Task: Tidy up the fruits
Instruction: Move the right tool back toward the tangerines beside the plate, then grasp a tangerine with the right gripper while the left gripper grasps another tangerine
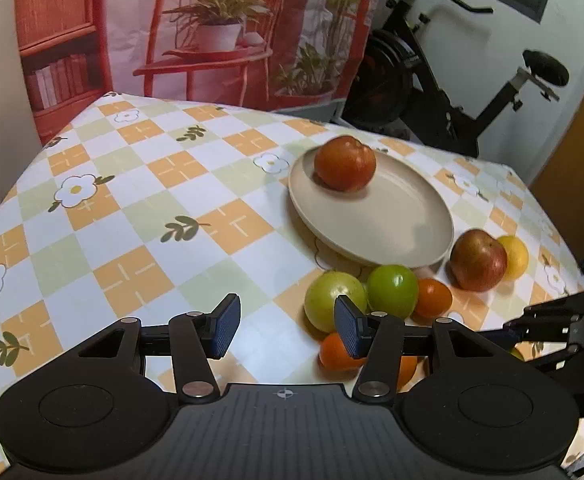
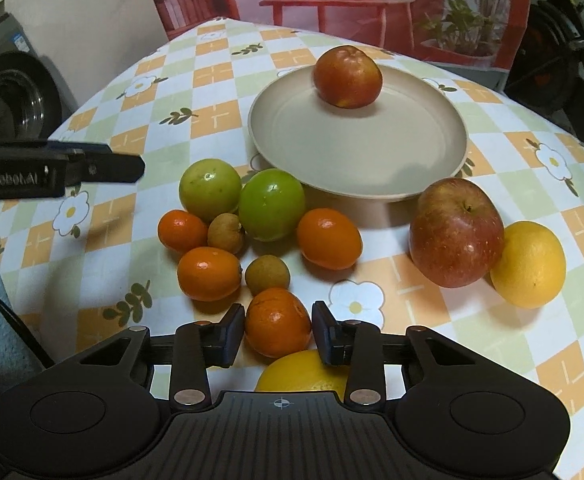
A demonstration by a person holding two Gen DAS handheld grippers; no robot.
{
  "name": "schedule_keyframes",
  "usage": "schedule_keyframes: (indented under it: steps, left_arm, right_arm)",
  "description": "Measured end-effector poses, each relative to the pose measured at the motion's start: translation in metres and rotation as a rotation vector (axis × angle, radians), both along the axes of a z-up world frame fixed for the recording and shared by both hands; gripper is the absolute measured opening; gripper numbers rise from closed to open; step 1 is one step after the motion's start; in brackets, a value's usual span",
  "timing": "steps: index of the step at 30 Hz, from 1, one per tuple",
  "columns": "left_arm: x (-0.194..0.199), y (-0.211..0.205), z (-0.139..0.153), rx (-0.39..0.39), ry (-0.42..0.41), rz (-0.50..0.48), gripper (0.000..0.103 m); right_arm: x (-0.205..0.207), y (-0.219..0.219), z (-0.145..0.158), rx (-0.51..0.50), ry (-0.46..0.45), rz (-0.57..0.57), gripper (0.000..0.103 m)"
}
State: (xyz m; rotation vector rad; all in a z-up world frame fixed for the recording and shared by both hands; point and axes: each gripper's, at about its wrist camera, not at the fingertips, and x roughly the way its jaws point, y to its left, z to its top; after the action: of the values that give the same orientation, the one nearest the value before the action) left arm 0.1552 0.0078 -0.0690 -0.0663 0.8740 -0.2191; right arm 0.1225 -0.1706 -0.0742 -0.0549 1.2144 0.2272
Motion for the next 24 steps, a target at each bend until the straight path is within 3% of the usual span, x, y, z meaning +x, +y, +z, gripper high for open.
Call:
schedule_keyframes:
  steps: [9, 17, 22, 24]
  left_arm:
    - [0.001, -0.001, -0.005, 0.006, 0.029, -0.012, 0.054]
    - [-0.007, -0.023, -0.007, 0.009, 0.027, -0.112, 0.051]
    - [-0.014, -0.041, -0.01, -0.01, 0.036, -0.233, 0.024]
    - [-0.016, -0.047, -0.01, -0.011, 0.034, -0.266, 0.023]
  right_arm:
    - [-0.007, -0.011, 0.007, 0.065, -0.079, -0.062, 0.033]
    - [-0.012, -0.024, 0.014, 0.104, -0.154, -0.123, 0.033]
    - [-0.014, -0.035, 0.019, 0.112, -0.189, -0.164, 0.033]
    - [-0.015, -0.038, 0.02, 0.117, -0.197, -0.176, 0.033]
